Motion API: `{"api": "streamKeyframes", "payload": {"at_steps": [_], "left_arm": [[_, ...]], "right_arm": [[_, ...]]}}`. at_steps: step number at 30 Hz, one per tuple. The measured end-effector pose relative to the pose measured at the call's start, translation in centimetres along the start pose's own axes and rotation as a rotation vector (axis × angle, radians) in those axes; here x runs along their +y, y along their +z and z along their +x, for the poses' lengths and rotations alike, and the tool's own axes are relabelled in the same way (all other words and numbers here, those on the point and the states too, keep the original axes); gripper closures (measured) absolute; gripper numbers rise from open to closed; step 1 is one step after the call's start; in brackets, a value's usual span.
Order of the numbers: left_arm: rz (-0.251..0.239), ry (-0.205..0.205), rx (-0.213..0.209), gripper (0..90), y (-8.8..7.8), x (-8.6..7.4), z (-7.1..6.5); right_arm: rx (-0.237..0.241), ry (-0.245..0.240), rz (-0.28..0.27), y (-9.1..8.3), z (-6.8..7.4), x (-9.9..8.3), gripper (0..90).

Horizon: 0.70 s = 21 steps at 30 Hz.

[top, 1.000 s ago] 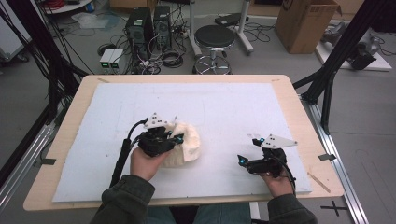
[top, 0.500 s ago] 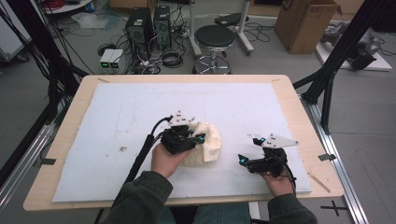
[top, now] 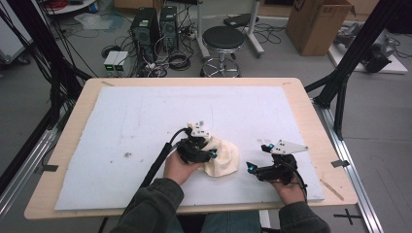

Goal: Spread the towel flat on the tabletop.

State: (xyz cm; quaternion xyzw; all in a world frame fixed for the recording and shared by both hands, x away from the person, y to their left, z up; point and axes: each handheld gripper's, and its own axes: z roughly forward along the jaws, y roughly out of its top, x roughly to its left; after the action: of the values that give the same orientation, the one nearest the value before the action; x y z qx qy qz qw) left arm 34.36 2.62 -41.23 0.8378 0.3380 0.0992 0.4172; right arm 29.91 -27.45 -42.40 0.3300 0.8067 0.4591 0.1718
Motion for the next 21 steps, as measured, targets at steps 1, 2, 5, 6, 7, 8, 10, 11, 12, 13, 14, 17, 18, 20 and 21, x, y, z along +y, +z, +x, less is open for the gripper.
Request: {"api": "streamKeyframes", "payload": {"at_steps": [1,2,5,6,7,8,10,11,12,13,14,17,18,20,21], "left_arm": [[-0.002,0.008,-0.003,55.2,-0.1,0.0,0.0],[-0.025,0.006,-0.006,53.3,-0.4,0.1,0.0],[-0.039,0.007,-0.01,46.4,-0.9,0.3,0.2],[-0.045,0.011,-0.009,45.4,-1.3,0.3,0.3],[-0.056,0.014,-0.009,43.8,-1.7,0.3,0.4],[-0.077,0.013,-0.015,43.1,-2.7,0.3,0.8],[-0.084,0.011,-0.014,42.3,-3.1,0.2,1.0],[-0.089,0.009,-0.009,41.9,-3.5,0.1,1.3],[-0.098,0.008,-0.005,41.3,-4.0,0.0,1.6],[-0.104,0.005,-0.003,41.3,-4.3,0.0,1.9],[-0.11,-0.004,-0.004,39.8,-4.7,0.0,2.1],[-0.124,-0.001,-0.004,40.0,-5.7,-0.3,2.6],[-0.125,0.004,-0.002,40.0,-6.0,-0.5,2.6],[-0.122,0.026,-0.001,40.0,-6.9,-1.2,2.7],[-0.122,0.026,-0.001,40.1,-6.9,-1.2,2.7]], "right_arm": [[0.002,-0.001,0.003,0.0,0.0,0.0,11.3],[0.007,-0.001,0.003,0.1,0.1,0.0,11.3],[0.02,-0.004,0.011,0.3,0.2,0.1,11.3],[0.025,-0.011,0.013,0.4,0.2,0.1,11.3],[0.03,-0.005,0.017,0.5,0.2,0.1,11.4],[0.037,-0.009,0.017,0.6,0.2,0.2,11.4],[0.048,-0.015,0.02,0.7,0.3,0.3,11.5],[0.049,-0.01,0.02,0.8,0.3,0.3,11.5],[0.054,-0.011,0.022,0.9,0.3,0.4,11.5],[0.054,-0.011,0.022,0.9,0.3,0.4,11.5],[0.059,-0.011,0.029,1.0,0.3,0.5,11.5],[0.068,-0.013,0.026,1.1,0.3,0.6,12.4],[0.078,-0.013,0.025,1.1,0.3,0.7,15.1],[0.096,-0.026,0.024,1.2,0.2,0.9,15.9],[0.096,-0.026,0.024,1.2,0.2,0.9,15.9]]}}
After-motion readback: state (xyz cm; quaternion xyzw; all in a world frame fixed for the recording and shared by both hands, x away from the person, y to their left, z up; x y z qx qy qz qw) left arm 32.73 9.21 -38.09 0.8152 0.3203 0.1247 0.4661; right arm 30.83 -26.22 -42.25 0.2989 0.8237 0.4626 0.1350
